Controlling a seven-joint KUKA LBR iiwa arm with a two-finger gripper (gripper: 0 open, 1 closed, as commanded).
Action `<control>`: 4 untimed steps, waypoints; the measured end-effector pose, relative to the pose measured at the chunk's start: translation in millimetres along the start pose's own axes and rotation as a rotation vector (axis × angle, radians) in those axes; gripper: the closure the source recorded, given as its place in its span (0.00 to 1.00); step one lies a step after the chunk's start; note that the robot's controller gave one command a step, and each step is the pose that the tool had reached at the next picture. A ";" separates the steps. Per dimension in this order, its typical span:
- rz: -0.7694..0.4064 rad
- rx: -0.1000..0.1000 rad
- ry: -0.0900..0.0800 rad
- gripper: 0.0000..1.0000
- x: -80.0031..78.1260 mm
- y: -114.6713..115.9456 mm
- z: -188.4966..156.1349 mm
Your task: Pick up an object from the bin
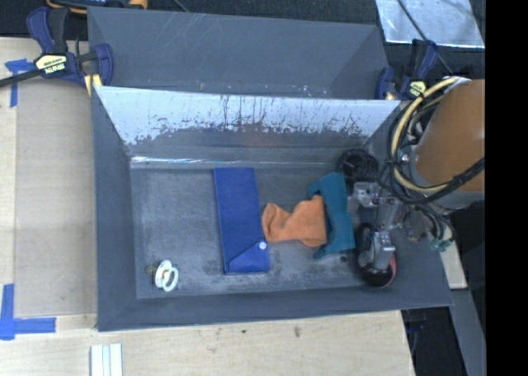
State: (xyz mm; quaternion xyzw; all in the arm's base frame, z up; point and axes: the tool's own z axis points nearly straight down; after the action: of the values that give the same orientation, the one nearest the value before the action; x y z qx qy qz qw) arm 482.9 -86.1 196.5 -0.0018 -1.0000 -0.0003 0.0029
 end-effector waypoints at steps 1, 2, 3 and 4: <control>-0.003 0.001 -0.009 0.00 -1.8 0.3 -4.4; -0.056 0.004 -0.020 0.00 -52.1 25.3 36.2; -0.077 -0.001 -0.013 0.00 -71.8 22.7 81.4; -0.013 0.002 -0.013 0.00 -61.6 25.7 96.4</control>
Offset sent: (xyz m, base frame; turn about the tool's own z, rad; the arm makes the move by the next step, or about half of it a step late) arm 0.0818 0.0458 -0.0726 -0.0967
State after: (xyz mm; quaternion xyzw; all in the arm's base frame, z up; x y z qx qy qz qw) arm 544.1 -60.5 99.8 0.0046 -1.0000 0.0005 -0.0037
